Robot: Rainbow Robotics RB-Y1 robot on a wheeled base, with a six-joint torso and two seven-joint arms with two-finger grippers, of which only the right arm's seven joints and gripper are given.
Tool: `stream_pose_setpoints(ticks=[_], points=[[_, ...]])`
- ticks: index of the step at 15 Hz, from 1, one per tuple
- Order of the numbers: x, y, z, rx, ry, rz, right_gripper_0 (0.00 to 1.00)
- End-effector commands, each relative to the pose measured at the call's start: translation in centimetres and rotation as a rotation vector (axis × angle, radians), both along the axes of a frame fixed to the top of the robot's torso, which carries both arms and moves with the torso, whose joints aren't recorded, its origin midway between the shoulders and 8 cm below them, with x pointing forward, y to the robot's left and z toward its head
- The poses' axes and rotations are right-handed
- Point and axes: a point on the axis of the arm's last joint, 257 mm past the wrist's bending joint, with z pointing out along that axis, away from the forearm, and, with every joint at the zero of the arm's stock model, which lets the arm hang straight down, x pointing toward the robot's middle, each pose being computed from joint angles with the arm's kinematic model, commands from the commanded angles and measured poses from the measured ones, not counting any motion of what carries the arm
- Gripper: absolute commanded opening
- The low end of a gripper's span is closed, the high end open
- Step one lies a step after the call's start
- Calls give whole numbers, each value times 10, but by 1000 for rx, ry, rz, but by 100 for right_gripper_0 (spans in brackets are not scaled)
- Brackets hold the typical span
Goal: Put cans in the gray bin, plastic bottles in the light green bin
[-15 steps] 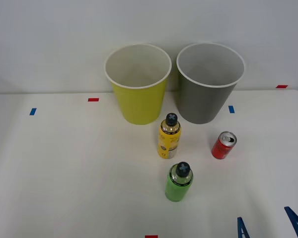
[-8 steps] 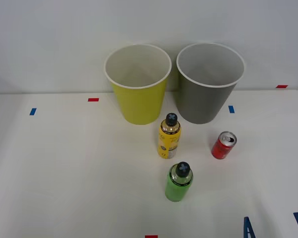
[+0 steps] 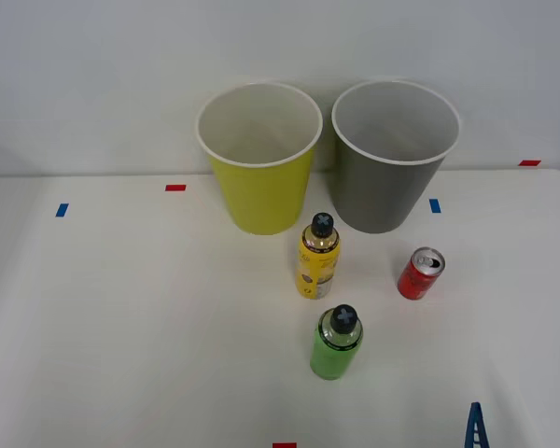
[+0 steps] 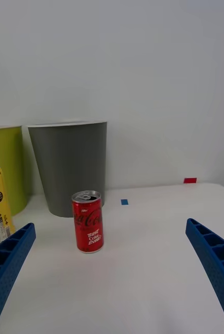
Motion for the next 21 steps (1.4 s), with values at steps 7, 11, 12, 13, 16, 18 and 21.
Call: stream_pose_setpoints(ticks=[7,11,12,13,16,18,21], points=[[-1,-4,0,-38,6,-1,100],[-1,-4,0,-38,6,-1,100],[-1,-4,0,-38,6,-1,100],[-1,-4,0,-38,6,-1,100],[-1,-4,0,-38,6,-1,100],[-1,-4,0,-38,6,-1,100],[-1,-4,0,-38,6,-1,100]])
